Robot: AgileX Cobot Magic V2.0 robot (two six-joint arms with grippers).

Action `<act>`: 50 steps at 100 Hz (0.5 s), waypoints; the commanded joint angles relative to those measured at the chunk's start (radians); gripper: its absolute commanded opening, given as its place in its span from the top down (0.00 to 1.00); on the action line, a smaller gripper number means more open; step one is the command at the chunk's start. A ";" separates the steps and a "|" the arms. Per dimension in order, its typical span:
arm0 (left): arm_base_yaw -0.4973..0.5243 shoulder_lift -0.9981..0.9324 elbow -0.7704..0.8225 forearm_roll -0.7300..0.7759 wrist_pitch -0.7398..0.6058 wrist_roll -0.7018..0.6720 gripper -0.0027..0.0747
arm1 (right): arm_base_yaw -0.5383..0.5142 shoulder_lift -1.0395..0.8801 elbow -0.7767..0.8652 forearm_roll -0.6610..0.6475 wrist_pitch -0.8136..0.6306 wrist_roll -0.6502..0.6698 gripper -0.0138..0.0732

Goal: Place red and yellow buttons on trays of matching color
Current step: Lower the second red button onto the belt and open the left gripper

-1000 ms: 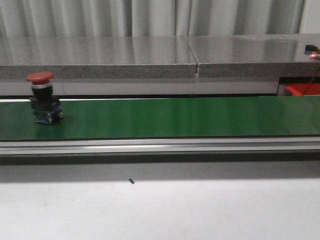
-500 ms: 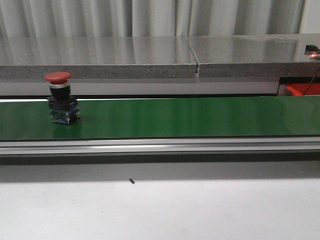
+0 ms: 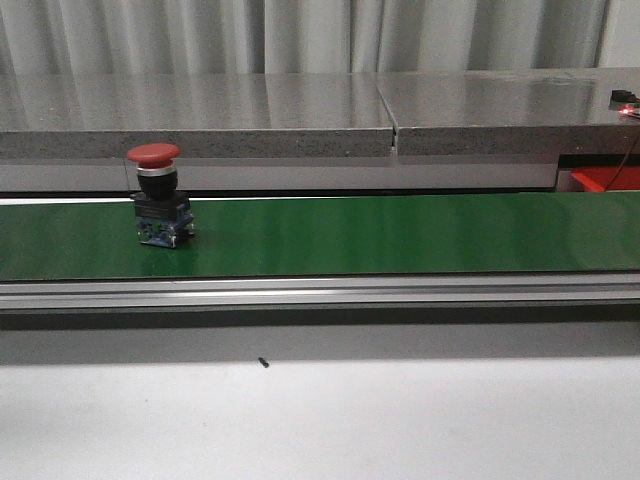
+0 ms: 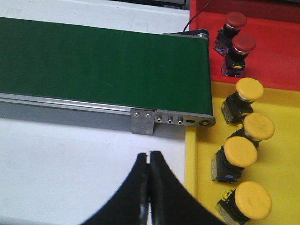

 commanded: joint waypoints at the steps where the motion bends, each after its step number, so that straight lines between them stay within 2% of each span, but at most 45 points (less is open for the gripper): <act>1: -0.045 -0.050 -0.004 -0.014 -0.052 -0.001 0.99 | 0.000 0.002 -0.023 0.000 -0.060 -0.009 0.95; 13: -0.092 -0.102 0.034 -0.022 -0.049 -0.001 0.99 | 0.000 0.002 -0.023 0.000 -0.060 -0.009 0.95; 30: -0.110 -0.180 0.106 -0.041 -0.067 -0.025 0.99 | 0.000 0.002 -0.023 0.000 -0.060 -0.009 0.95; 42: -0.117 -0.267 0.190 0.109 -0.102 -0.184 0.99 | 0.000 0.002 -0.023 0.000 -0.060 -0.009 0.95; 50: -0.119 -0.334 0.236 0.128 -0.113 -0.194 0.99 | 0.000 0.002 -0.023 0.000 -0.060 -0.009 0.95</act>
